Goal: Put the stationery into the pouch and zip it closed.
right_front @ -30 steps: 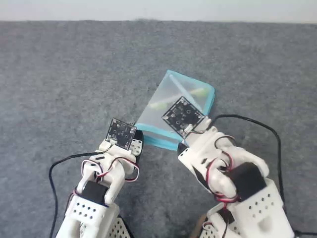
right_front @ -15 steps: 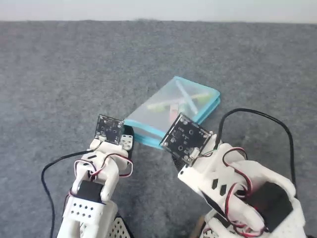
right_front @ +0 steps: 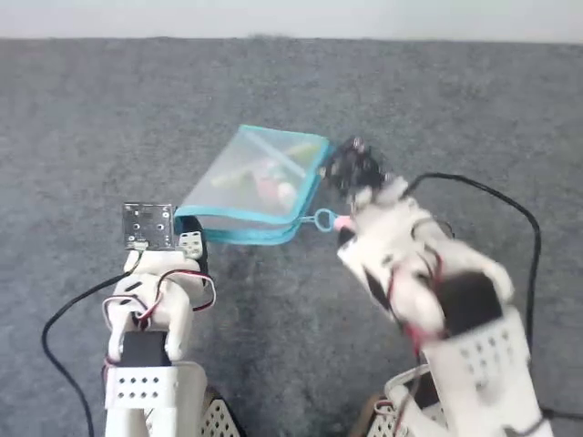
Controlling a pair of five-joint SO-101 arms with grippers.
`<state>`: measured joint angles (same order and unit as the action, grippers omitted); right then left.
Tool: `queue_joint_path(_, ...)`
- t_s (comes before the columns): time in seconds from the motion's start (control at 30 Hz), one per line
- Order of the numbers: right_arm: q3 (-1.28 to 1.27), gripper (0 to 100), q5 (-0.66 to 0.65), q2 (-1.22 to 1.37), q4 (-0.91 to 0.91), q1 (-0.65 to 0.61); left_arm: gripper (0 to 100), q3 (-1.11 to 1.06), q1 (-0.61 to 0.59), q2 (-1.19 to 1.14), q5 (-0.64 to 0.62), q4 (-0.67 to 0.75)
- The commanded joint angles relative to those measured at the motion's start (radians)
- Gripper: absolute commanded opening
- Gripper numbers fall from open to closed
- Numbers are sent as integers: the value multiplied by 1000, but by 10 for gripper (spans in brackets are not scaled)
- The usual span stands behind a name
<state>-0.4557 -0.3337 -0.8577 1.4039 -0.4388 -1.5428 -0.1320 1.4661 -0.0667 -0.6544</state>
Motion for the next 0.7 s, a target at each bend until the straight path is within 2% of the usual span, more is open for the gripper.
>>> queue_joint_path(0.0, -3, 14, -6, 99, -58, 45, 11, 70, -18, 3, -9, -5)
queue_joint_path(0.07, -23, 62, -3, 156, -44, 10, 11, 64, 15, 3, -8, -5)
queue_joint_path(0.2, -104, 247, 31, 203, -51, -79, 11, 36, 91, 9, 11, 0)
queue_joint_path(0.3, -158, 350, 31, 168, -53, -137, 11, 33, 97, 9, 14, 0)
queue_joint_path(0.43, -201, 378, 35, 58, -65, -180, 11, 31, 101, 9, 14, 0)
queue_joint_path(0.67, -410, 379, 61, 21, -321, -189, 11, 30, 101, 9, 12, 2)
